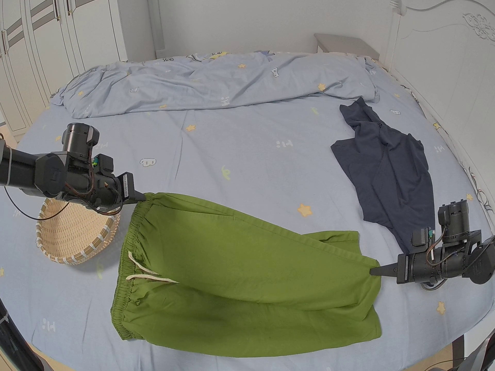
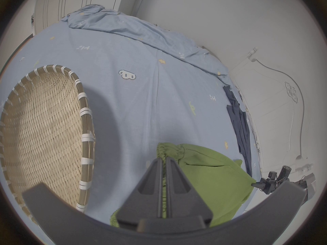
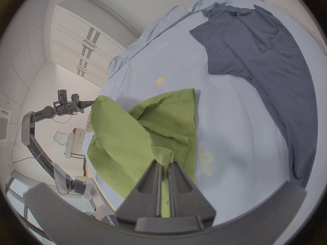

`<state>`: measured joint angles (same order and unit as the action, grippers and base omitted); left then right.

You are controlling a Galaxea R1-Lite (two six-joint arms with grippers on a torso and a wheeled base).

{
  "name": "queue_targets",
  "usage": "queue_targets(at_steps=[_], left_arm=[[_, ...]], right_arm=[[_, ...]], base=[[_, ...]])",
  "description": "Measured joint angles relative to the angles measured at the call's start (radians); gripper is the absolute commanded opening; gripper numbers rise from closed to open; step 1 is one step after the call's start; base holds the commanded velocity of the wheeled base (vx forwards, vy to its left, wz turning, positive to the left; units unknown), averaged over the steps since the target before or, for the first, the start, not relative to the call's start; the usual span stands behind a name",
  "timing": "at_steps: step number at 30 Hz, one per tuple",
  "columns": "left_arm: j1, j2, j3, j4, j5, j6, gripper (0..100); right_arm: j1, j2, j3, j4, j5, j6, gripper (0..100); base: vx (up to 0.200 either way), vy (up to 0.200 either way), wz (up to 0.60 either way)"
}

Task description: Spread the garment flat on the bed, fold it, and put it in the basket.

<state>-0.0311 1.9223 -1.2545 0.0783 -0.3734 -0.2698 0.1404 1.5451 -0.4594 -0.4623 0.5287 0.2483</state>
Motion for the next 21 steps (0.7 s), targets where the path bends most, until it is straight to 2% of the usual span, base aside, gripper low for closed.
queue_targets(at_steps=[8,12,14,15,21], left_arm=[[0.012,-0.001,-0.004,-0.025,0.001,-0.003,0],[0.023,-0.001,-0.006,-0.046,0.001,-0.005,0],[0.030,-0.001,-0.008,-0.054,0.001,-0.006,0],[0.036,-0.001,-0.012,-0.059,0.001,-0.005,0],[0.062,0.000,-0.024,-0.071,0.000,-0.004,0]], right_arm=[[-0.001,0.019,-0.117,0.033,-0.003,-0.002,0],[-0.003,0.040,-0.239,0.137,-0.014,-0.014,0],[0.000,0.054,-0.324,0.199,-0.041,-0.026,0],[0.005,0.068,-0.391,0.234,-0.077,-0.034,0],[0.032,0.139,-0.649,0.341,-0.194,-0.056,0]], base=[[0.000,0.000,0.00],[0.000,0.000,0.00],[0.000,0.000,0.00],[0.000,0.000,0.00],[0.000,0.000,0.00]])
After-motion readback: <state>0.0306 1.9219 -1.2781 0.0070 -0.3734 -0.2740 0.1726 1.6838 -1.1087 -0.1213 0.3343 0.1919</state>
